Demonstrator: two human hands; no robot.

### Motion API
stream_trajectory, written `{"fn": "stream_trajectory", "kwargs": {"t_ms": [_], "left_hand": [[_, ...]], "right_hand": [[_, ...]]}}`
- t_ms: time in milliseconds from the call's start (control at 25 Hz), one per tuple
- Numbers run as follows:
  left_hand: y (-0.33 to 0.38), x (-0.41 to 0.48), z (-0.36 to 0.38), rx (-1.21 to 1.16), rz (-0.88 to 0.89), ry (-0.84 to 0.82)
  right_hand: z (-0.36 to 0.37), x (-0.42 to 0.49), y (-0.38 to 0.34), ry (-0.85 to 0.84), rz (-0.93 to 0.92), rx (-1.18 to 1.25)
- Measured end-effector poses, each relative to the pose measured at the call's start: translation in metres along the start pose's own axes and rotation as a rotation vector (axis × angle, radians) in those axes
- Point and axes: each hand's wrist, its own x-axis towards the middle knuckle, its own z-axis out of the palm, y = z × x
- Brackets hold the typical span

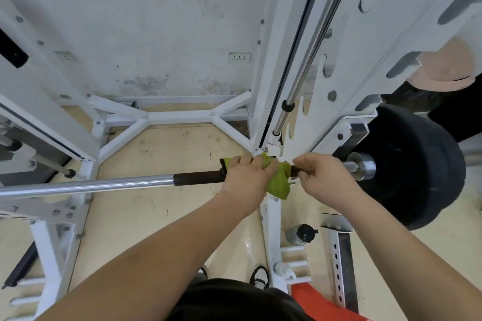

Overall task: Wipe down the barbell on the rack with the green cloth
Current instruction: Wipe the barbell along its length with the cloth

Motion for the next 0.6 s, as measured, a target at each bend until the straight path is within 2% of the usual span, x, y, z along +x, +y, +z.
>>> {"fn": "stream_trajectory", "kwargs": {"t_ms": [80, 160, 280, 360, 520, 600], "left_hand": [[-0.004, -0.001, 0.006, 0.041, 0.007, 0.017], [-0.022, -0.009, 0.005, 0.0, -0.058, 0.034], [-0.041, -0.021, 0.003, -0.09, -0.229, 0.024], [-0.023, -0.009, -0.007, -0.093, -0.336, 0.001], [0.024, 0.017, -0.011, -0.154, -0.223, 0.009], [0.004, -0.002, -0.007, -0.164, -0.203, 0.09]], "right_hand": [[0.002, 0.007, 0.008, 0.071, -0.025, -0.32], [0.009, 0.011, 0.012, 0.043, -0.116, -0.481], [0.022, 0.015, 0.017, 0.016, -0.193, -0.554], [0.03, 0.018, 0.016, 0.021, -0.213, -0.567], [0.031, 0.021, 0.021, 0.026, -0.189, -0.569], [0.029, 0.025, 0.024, 0.035, -0.243, -0.557]]}}
